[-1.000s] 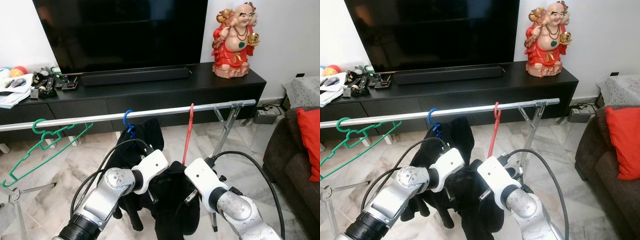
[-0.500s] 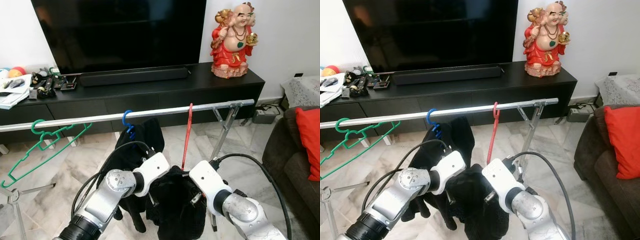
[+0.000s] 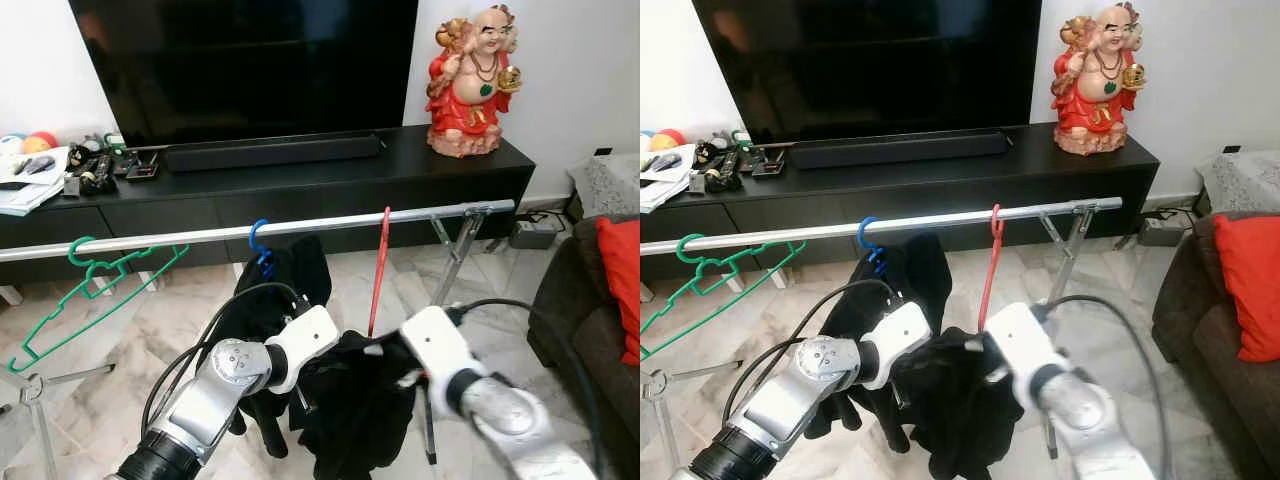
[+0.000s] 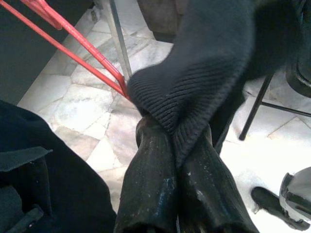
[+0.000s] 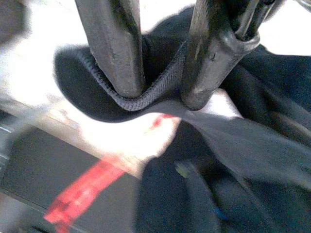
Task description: Hang hanger
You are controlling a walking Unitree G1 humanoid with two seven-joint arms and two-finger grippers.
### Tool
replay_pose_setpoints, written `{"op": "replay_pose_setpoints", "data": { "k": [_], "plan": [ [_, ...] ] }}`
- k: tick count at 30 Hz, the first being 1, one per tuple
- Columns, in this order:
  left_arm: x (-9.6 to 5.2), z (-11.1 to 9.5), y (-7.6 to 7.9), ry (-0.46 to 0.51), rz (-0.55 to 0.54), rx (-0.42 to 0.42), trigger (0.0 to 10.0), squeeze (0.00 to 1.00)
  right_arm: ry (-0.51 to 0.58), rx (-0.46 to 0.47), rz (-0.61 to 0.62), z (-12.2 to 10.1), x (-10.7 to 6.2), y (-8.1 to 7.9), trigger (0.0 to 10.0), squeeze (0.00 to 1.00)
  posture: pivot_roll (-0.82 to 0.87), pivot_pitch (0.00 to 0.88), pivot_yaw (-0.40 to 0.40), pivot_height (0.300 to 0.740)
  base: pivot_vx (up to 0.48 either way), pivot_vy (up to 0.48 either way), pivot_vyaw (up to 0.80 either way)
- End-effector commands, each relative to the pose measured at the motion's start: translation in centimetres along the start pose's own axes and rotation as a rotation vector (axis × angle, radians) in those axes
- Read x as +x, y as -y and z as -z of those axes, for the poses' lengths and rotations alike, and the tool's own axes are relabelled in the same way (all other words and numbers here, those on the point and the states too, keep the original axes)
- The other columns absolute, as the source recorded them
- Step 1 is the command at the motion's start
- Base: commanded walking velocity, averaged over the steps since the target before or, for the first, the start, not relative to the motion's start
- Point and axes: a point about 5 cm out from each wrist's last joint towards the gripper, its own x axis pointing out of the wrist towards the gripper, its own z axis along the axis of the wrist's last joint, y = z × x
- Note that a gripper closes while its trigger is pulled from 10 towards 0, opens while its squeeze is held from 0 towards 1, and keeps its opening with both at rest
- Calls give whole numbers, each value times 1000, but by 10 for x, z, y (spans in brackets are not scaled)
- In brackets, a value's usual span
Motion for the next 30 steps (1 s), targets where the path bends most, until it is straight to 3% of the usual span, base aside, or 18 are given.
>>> {"op": "replay_pose_setpoints", "data": {
  "k": [1,6,15,18,19,22,27,30],
  "plan": [
    [-1,-2,-1,-9,-11,18,0,0,-44,-18,-25,10,-2,-6,10000,0,11,38,81,740,0,0,0],
    [-2,0,-4,-21,-26,23,0,0,-97,-68,-47,24,-4,-7,10000,0,12,38,81,740,0,0,0],
    [-2,-2,-4,-14,-28,25,0,0,-91,-36,-43,28,0,-9,10000,0,19,32,78,740,0,0,0],
    [-2,-2,-4,-13,-29,24,0,0,-39,-6,-37,22,1,-9,10000,0,19,31,78,740,0,0,0],
    [-2,-2,-4,-14,-27,24,0,0,19,79,-54,14,0,-11,10000,0,18,31,79,740,0,0,0],
    [-2,-1,-4,-16,-23,24,0,0,95,138,-113,6,-3,-18,10000,0,17,28,80,740,0,0,0],
    [2,-5,-3,-10,-15,22,0,0,119,193,-275,11,-11,-37,10000,0,15,26,81,740,0,0,0],
    [7,-9,-5,-5,-19,17,0,0,106,217,-295,18,-11,-41,10000,0,16,23,83,740,0,0,0]
  ]
}}
